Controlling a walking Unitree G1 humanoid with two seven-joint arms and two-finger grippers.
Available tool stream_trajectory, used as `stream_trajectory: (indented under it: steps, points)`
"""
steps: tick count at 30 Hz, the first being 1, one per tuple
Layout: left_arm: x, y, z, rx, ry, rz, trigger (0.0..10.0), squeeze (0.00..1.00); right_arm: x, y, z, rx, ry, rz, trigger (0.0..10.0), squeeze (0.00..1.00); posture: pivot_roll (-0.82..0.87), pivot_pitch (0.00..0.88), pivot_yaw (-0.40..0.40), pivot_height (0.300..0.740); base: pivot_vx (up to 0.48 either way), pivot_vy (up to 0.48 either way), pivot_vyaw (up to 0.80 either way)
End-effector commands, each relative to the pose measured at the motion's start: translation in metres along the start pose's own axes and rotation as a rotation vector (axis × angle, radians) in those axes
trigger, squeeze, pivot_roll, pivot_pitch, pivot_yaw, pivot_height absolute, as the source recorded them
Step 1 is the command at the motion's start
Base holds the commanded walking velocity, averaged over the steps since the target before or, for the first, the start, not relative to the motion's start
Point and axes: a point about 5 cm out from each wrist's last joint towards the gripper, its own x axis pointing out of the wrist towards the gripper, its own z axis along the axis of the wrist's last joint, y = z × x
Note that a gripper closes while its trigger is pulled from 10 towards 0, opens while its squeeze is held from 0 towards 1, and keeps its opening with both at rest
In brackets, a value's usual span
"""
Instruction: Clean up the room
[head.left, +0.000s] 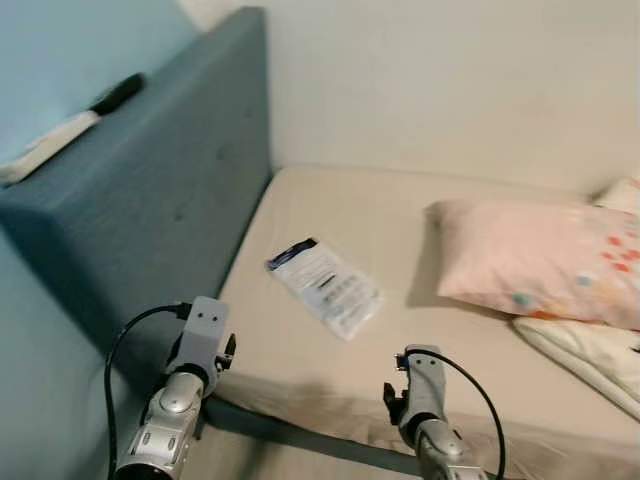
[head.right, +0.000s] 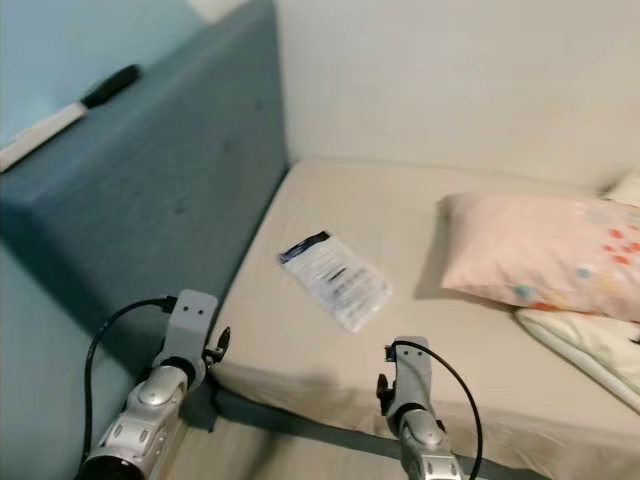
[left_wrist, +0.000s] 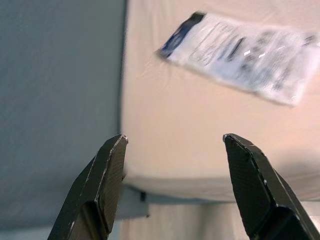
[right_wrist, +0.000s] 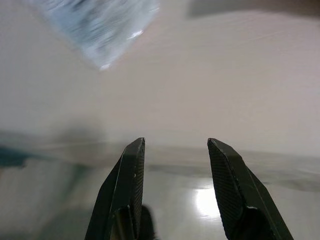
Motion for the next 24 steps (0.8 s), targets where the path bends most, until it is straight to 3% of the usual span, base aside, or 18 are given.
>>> stream_trajectory:
  steps: [1,10,17,24]
  points:
    - [-0.0042,0.0030,-0.0115,-0.002,0.039,0.008,10.0,0.00,-0.0018,0.0027,-0.0071,0.010,0.023,0.004,10.0,0.00,-0.02,0.138,-0.011,0.740,0.000,0.000,-0.80]
    - [-0.0045,0.0046,-0.0118,-0.003,0.038,0.014,10.0,0.00,-0.0014,0.0050,-0.0061,0.000,0.021,0.023,10.0,0.00,-0.03,0.140,-0.013,0.740,0.000,0.000,-0.75]
    - [-0.0047,0.0058,-0.0118,-0.067,0.038,0.015,10.0,0.00,-0.0014,0.0085,-0.0016,-0.034,-0.010,0.048,10.0,0.00,-0.03,0.144,-0.014,0.740,0.000,0.000,0.00]
    - [-0.0056,0.0059,-0.0071,-0.078,-0.006,0.004,10.0,0.00,-0.0010,0.0088,-0.0009,-0.051,-0.012,0.058,10.0,0.00,-0.04,0.149,-0.018,0.740,0.000,0.000,0.00]
